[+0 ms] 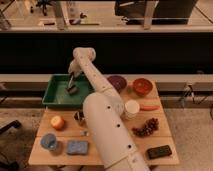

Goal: Wipe tray with brush

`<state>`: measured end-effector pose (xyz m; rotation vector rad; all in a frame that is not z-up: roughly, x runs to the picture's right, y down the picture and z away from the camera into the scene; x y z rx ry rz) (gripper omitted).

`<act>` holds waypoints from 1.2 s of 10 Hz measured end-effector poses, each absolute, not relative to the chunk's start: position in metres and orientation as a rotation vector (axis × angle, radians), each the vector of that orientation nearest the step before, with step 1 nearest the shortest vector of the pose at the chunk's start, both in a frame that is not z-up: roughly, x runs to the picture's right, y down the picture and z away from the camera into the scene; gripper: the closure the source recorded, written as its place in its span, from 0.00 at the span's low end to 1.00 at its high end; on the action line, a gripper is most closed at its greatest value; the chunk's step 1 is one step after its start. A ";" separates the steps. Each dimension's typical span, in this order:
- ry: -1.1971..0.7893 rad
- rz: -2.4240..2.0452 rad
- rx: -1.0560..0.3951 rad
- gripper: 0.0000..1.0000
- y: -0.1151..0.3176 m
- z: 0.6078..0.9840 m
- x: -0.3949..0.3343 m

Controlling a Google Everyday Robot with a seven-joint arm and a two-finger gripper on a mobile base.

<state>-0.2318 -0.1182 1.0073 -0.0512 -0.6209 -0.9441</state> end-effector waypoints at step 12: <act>-0.654 -0.920 -0.060 1.00 -0.080 0.962 -0.200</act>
